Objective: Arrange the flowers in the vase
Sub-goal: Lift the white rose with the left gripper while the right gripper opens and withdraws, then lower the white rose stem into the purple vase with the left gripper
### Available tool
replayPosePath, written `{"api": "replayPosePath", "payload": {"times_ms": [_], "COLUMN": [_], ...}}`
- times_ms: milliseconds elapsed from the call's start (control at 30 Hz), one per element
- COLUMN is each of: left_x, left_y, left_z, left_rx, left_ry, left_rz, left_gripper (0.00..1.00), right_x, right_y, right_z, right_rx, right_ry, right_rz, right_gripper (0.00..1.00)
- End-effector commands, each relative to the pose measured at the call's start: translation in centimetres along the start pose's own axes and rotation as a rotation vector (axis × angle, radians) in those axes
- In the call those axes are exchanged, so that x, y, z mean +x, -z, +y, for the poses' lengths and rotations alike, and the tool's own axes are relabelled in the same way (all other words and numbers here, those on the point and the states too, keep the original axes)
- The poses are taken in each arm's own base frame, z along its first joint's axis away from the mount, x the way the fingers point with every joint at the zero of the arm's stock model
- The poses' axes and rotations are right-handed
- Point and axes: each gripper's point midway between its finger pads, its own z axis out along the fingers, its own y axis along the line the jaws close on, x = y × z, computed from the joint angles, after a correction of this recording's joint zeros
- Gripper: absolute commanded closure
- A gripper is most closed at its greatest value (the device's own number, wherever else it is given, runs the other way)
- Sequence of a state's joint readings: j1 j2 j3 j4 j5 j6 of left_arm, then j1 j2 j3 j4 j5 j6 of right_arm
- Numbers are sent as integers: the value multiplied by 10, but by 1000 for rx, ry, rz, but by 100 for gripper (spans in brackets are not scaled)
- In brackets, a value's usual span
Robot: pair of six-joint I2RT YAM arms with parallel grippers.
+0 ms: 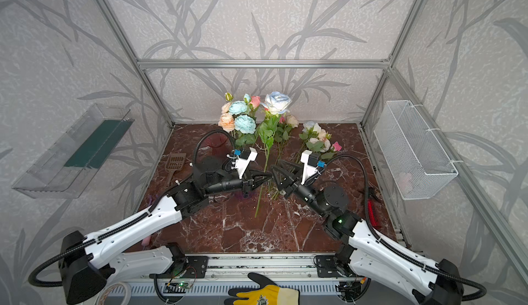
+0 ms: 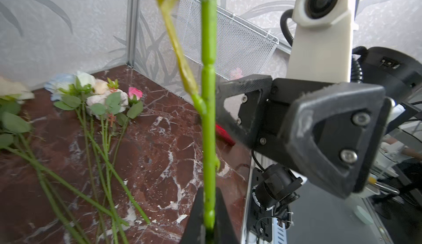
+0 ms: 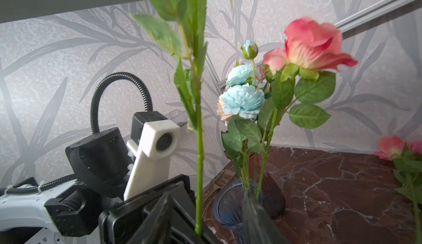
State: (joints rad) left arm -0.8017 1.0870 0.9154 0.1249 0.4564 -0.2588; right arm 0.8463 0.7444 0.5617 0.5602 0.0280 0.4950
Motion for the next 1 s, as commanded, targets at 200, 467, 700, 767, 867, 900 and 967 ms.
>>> {"api": "replayPosePath", "payload": {"times_ms": [200, 467, 700, 767, 867, 900, 967], "left_x": [-116, -142, -124, -113, -93, -86, -73], "left_y": [91, 98, 92, 90, 83, 81, 76], "left_z": [43, 80, 113, 121, 132, 135, 139], "left_rx": [-531, -699, -749, -755, -761, -760, -750], "left_ry": [-303, -257, -177, -149, -109, -94, -67], "left_rz": [-427, -535, -542, -536, -513, -507, -496], "left_gripper": [100, 100, 100, 100, 100, 100, 100], "right_x": [-17, -14, -17, -17, -16, -16, -14], "right_y": [32, 32, 46, 50, 55, 55, 56], "right_z": [-24, -24, -25, -27, -30, -31, -32], "right_rx": [158, 151, 161, 169, 181, 186, 190], "right_ry": [76, 73, 83, 87, 92, 91, 91], "right_rz": [-66, -61, -70, -69, -67, -70, -67], "right_gripper": [48, 48, 48, 47, 48, 48, 48]}}
